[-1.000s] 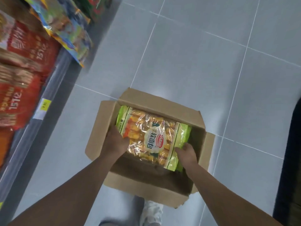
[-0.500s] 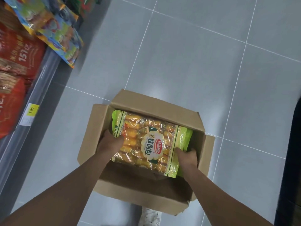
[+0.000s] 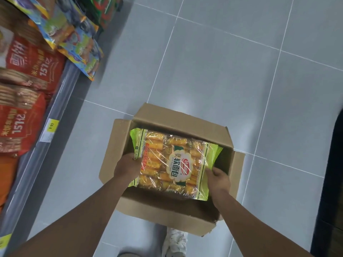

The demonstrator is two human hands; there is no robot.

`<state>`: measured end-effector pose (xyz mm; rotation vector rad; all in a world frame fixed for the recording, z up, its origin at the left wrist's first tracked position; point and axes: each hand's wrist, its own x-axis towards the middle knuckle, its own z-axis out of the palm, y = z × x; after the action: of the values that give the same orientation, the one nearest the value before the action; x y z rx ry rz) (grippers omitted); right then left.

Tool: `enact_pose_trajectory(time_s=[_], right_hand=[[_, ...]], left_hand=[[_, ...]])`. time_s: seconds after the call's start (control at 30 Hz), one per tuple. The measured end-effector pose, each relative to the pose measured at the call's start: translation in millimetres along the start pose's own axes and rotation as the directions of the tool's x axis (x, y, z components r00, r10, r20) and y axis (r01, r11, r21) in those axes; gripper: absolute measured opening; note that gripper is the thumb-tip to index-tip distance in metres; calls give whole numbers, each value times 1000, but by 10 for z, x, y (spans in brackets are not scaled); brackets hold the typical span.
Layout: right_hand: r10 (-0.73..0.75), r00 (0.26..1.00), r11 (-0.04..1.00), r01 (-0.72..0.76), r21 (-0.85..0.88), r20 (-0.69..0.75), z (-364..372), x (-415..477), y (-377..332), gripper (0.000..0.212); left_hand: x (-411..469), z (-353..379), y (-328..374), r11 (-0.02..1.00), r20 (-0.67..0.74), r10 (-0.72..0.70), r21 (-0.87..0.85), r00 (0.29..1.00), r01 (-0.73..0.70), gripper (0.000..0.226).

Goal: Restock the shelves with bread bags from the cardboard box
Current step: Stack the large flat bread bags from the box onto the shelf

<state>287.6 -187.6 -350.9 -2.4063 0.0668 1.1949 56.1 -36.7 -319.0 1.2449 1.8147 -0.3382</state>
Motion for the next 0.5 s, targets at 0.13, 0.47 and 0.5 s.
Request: enact_pose_trajectory(time_s=[0.13, 0.47, 0.5], right_hand=[[-6, 1000, 998, 7, 56, -11, -255, -294, -193, 27], [-223, 975, 975, 223, -3, -14, -1088, -1510, -839, 20], [-243, 970, 970, 243, 7, -4, -1194, -1705, -932, 17]], left_hand=[[-314, -214, 76, 998, -18, 2, -57, 1000, -3, 35], [-1525, -1252, 336, 990, -78, 87, -105, 993, -95, 16], [-1687, -1388, 364, 984, -80, 103, -135, 991, -113, 13]])
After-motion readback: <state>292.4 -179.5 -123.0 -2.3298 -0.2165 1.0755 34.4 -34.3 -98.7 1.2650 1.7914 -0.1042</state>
